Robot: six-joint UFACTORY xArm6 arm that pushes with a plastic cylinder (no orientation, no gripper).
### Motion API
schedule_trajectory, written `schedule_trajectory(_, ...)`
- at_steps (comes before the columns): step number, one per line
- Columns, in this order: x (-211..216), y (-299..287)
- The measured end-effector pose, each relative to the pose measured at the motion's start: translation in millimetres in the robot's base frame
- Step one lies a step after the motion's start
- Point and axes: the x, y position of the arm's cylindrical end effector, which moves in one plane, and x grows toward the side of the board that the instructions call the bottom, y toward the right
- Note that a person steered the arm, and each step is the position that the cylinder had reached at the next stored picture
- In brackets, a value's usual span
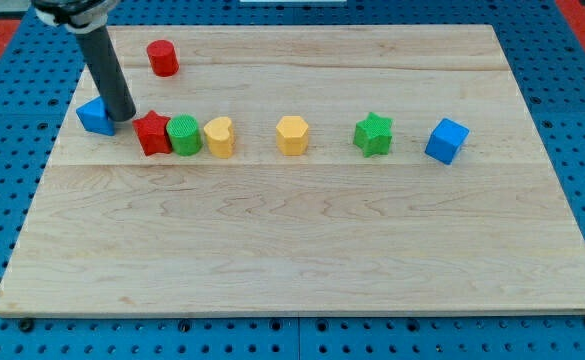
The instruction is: Place the blue triangle into the red star
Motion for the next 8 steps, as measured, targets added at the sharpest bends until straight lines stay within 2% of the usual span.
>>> schedule_trajectory(1,-39,2)
schedule_trajectory(2,-50,-16)
schedule_trajectory(3,-21,-52)
schedule_trajectory(4,-4,-61)
schedule_trajectory(5,3,-48)
schedule_trajectory(7,-12,-22)
schedule_trajectory(8,7,-19)
